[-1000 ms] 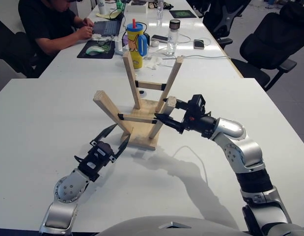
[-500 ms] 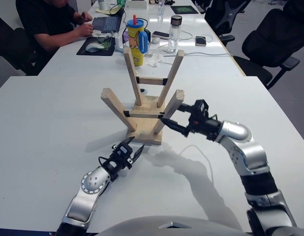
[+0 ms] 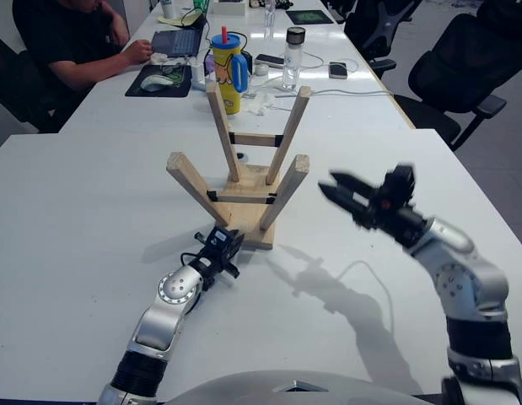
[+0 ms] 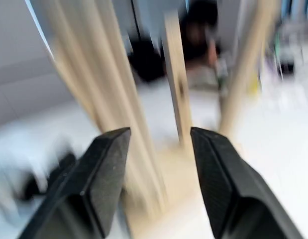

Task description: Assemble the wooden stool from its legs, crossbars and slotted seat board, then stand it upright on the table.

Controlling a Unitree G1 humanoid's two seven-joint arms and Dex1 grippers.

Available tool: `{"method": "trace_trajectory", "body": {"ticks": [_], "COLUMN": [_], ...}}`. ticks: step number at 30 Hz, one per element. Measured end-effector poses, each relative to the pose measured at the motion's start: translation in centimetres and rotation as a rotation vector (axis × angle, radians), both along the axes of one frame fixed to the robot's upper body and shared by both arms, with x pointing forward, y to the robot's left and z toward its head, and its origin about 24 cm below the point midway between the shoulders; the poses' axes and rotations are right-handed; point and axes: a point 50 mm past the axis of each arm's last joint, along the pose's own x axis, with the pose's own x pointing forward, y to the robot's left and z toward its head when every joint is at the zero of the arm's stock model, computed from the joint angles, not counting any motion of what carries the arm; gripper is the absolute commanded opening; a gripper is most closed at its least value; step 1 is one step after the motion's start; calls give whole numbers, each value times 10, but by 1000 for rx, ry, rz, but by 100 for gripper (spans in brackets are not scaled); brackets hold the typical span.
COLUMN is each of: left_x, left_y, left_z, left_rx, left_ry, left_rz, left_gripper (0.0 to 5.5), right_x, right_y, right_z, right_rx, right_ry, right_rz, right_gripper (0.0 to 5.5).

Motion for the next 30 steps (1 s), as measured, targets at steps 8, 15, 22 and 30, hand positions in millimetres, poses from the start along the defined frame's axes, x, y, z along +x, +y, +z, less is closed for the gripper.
{"method": "trace_trajectory", "body": {"ticks": [8,15,22,30], "left_x": [1,3,2,4], "left_y": [-3,-4,-6,-9], "left_z": [-1,0,-7,-7], "left_rx": [22,27,39,36], "left_ry": [10,6,62,59], "left_rz": [-36,-30,-27,-20], "left_gripper": [85,85,85,85], "right_x": [-9,31,35,27], "right_y": [37,85,78,79], "right_z": [102,-5,-9,30], "right_rx": [313,-15,37,169], "right_ry": [-252,148,102,20], "right_rz": [21,-145,-174,-67], "right_gripper": [225,225,225,225]}}
